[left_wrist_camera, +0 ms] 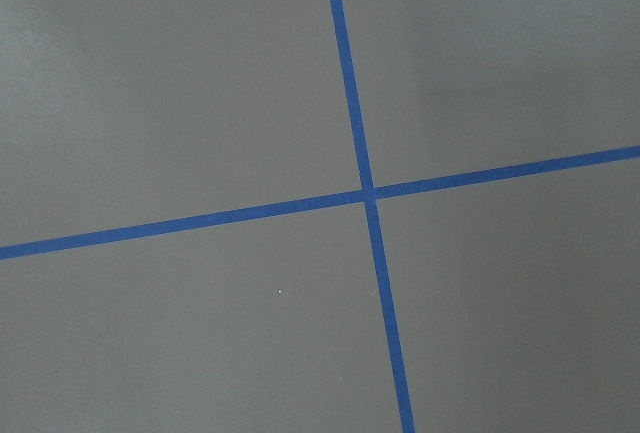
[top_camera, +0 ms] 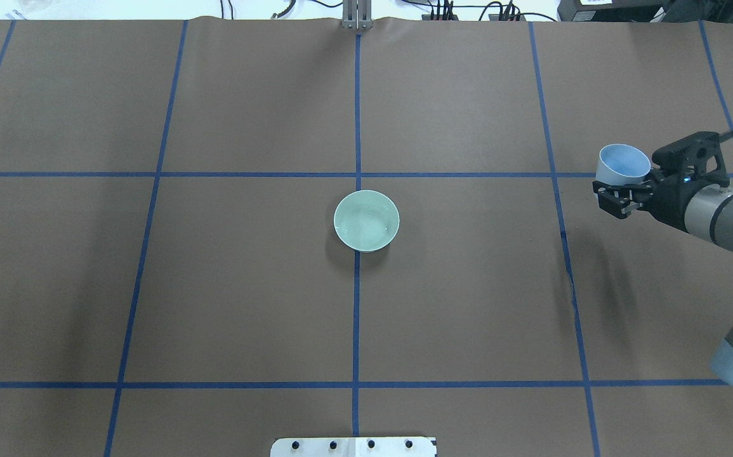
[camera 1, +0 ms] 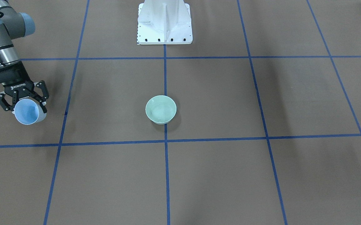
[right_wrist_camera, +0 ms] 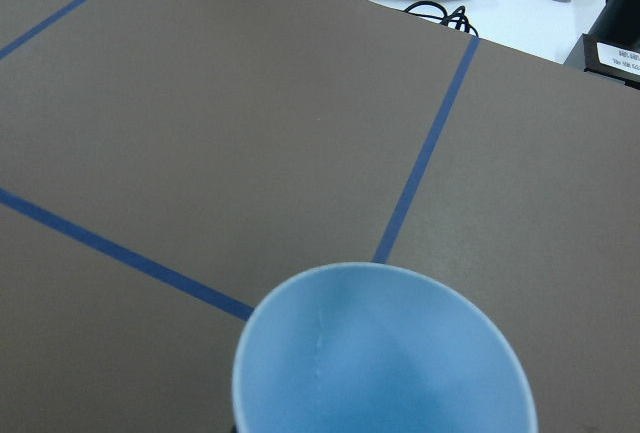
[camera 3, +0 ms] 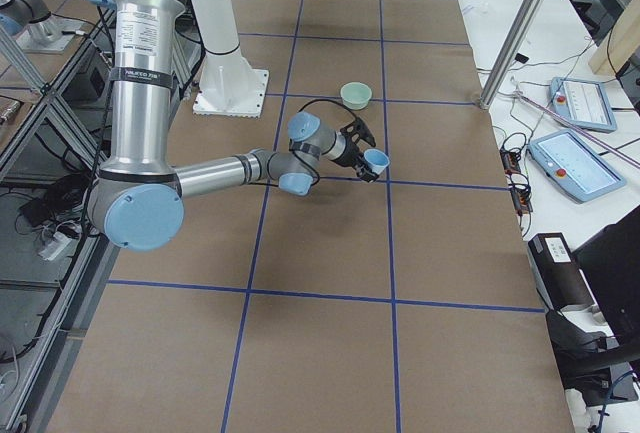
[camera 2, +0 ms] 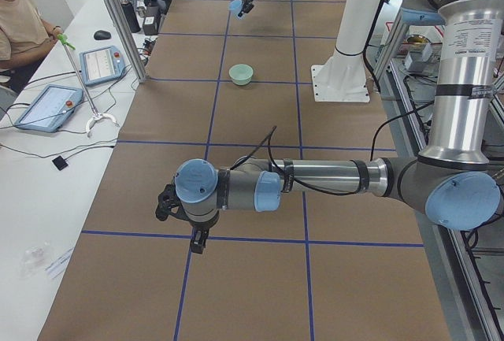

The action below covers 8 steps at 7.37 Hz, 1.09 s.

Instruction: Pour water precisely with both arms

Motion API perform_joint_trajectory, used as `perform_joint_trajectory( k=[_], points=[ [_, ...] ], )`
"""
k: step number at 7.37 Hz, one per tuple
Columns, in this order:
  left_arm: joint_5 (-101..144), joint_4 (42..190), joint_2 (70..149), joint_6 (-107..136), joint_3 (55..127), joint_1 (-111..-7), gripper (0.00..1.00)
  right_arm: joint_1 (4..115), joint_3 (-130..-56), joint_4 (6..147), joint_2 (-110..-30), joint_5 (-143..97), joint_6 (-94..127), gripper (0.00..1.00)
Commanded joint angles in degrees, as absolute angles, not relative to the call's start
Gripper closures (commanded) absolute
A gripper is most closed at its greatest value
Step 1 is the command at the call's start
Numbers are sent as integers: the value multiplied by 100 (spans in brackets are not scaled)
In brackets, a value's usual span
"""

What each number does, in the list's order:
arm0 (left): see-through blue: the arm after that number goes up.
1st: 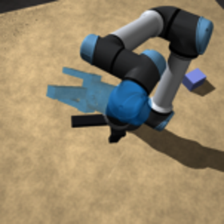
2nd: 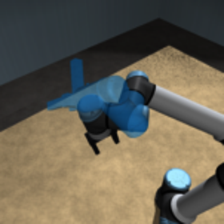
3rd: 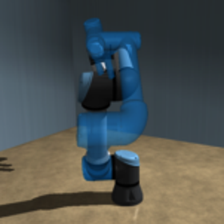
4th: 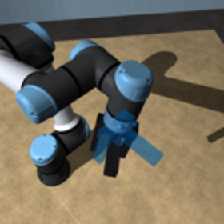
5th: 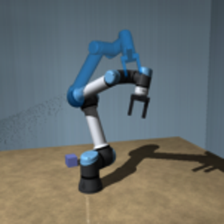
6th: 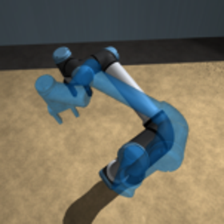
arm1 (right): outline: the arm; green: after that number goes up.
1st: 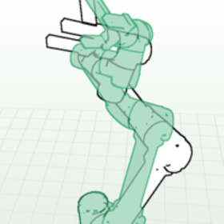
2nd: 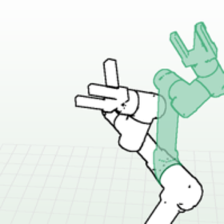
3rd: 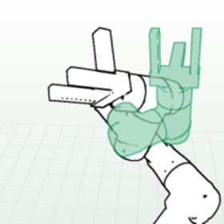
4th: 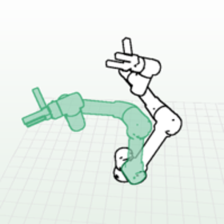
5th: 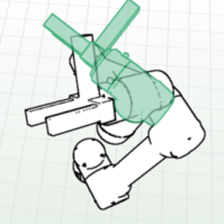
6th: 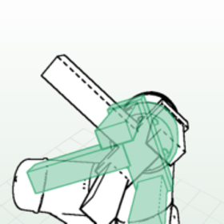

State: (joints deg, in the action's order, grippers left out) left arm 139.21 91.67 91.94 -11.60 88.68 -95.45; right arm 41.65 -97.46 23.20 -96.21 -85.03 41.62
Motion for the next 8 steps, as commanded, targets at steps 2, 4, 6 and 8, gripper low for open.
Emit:
perform_joint_trajectory(
  k=[2,4,6,8],
  points=[
    [13922,9167,9202,-1160,8868,-9545,0,4157,-8589,653,-9721,-7623,4228,100],
    [13922,9167,9211,-1160,8868,-9545,0,4149,-8176,195,-9712,-7524,4228,85],
    [13922,9167,9211,-1160,8859,-9545,0,4148,-8069,62,-9703,-7401,4297,1],
    [13922,9167,9211,-1160,8859,-9545,0,4140,-8121,62,-9703,-7409,4579,0]
  ],
)
